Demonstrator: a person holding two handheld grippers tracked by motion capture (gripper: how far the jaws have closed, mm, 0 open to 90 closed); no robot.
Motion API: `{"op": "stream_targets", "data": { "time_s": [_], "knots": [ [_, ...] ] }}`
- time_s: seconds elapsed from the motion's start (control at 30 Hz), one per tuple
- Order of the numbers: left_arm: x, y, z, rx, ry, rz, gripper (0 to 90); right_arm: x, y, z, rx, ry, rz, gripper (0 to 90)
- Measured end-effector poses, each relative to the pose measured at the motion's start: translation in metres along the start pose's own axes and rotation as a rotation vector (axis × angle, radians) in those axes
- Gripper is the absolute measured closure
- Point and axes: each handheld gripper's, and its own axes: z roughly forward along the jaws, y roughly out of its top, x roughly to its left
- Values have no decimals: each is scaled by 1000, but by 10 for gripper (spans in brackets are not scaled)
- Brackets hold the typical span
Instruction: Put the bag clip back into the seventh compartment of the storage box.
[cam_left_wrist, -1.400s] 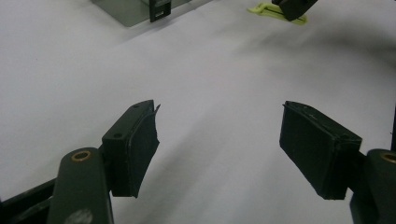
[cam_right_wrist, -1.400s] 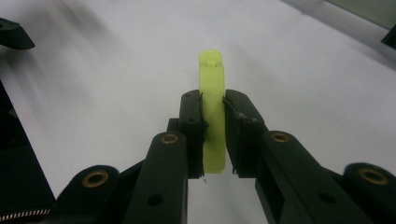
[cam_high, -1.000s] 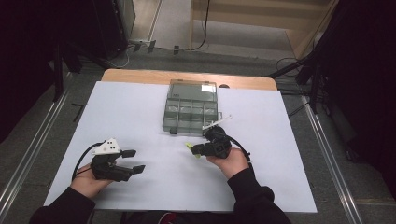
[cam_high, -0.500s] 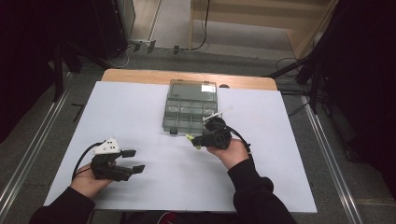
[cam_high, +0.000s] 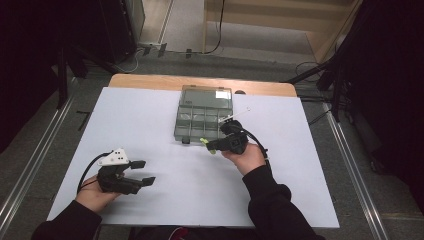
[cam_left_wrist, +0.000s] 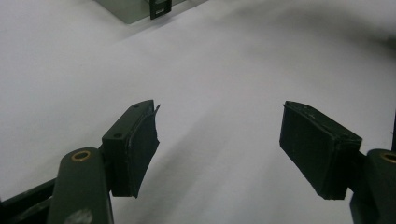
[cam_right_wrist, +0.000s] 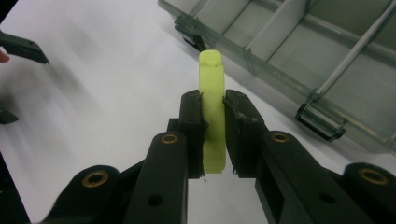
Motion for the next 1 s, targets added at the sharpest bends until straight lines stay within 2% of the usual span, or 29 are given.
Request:
{"op": "stream_targets", "data": {
  "time_s": [0.63,1.0],
  "knots": [
    [0,0,0,-1,-2,-3,270,-13,22,-1,7,-28,40,788],
    [0,-1,1,4,1,-4,270,-15,34,3,4,-104,19,787]
  ]
}}
